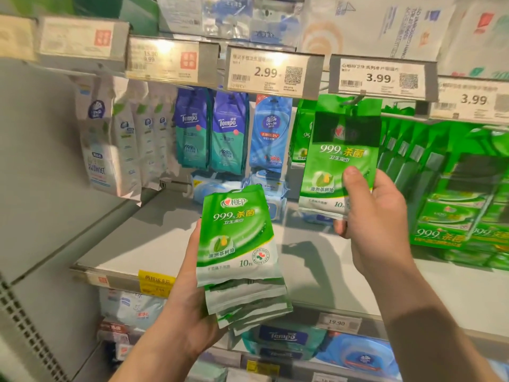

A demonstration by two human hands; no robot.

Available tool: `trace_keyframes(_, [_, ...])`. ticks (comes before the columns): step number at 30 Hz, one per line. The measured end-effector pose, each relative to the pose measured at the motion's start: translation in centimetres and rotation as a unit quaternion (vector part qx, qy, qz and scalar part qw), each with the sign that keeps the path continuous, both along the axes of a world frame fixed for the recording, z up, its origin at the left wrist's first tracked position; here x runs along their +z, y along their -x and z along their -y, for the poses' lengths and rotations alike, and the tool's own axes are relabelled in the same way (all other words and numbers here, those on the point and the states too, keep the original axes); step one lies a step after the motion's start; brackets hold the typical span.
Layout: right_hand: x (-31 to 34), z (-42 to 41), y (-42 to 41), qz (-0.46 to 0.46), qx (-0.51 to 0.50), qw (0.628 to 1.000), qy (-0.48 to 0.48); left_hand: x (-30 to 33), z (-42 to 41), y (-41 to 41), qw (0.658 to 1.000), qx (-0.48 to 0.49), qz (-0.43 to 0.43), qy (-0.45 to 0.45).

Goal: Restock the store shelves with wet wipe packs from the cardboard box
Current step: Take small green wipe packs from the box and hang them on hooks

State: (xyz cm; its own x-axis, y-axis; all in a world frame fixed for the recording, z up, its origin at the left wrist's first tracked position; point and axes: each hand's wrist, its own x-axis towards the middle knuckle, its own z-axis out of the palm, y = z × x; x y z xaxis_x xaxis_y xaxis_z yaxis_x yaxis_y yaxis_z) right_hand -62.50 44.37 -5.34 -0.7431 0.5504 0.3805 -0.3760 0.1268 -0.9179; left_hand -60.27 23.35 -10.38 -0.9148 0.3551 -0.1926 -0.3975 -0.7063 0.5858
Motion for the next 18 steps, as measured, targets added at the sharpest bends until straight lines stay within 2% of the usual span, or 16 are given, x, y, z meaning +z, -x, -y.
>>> trace_keyframes(7, [1.5, -0.4, 4.2, 0.033, -0.021, 0.999, -0.027, 0.4, -0.4, 0.1, 1.000, -0.003, 0.002, 0.009])
trace_keyframes(11, [1.8, -0.9, 6.9, 0.064, -0.021, 0.997, 0.029, 0.7, -0.6, -0.1, 1.000, -0.003, 0.000, -0.006])
trace_keyframes(18, [1.9, -2.1, 10.7, 0.098, -0.021, 0.994, 0.043, 0.8, -0.7, -0.1, 1.000, -0.005, 0.009, -0.013])
